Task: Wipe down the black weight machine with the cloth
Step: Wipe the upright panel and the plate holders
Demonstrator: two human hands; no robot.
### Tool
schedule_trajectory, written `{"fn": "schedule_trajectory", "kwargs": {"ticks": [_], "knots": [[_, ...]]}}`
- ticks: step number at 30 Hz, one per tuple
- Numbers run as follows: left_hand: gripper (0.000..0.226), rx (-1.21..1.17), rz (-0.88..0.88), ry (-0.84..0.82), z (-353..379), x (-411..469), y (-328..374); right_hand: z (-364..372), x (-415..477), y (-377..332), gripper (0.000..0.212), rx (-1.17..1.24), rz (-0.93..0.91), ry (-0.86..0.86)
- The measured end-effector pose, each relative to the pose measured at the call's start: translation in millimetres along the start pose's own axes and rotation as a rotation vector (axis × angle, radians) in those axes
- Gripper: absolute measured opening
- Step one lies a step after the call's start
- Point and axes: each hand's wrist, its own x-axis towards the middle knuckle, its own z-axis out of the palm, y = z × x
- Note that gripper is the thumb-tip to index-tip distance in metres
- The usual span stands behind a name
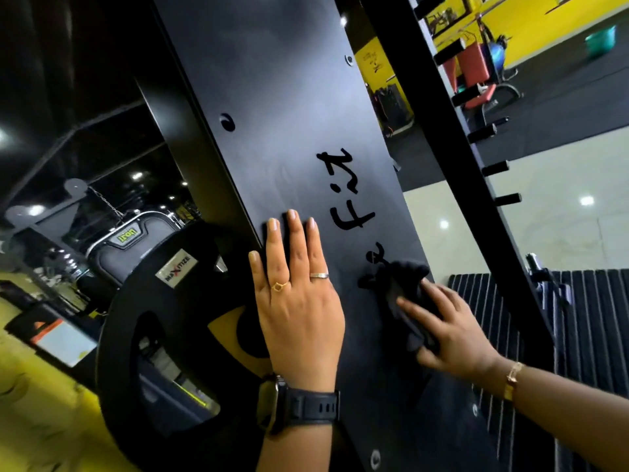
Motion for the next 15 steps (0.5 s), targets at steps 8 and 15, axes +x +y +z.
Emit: {"fn": "schedule_trajectory", "kwargs": {"ticks": [8,15], "knots": [[0.058,-0.032,0.007,-0.011,-4.3,-12.2,4.4,7.2,-37.6,-102.0,0.080,0.321,0.524,0.050],[0.061,-0.094,0.010,-0.044,-1.2,-55.2,15.0,15.0,-102.6,-92.1,0.064,-0.012,-0.178,-0.095]]}}
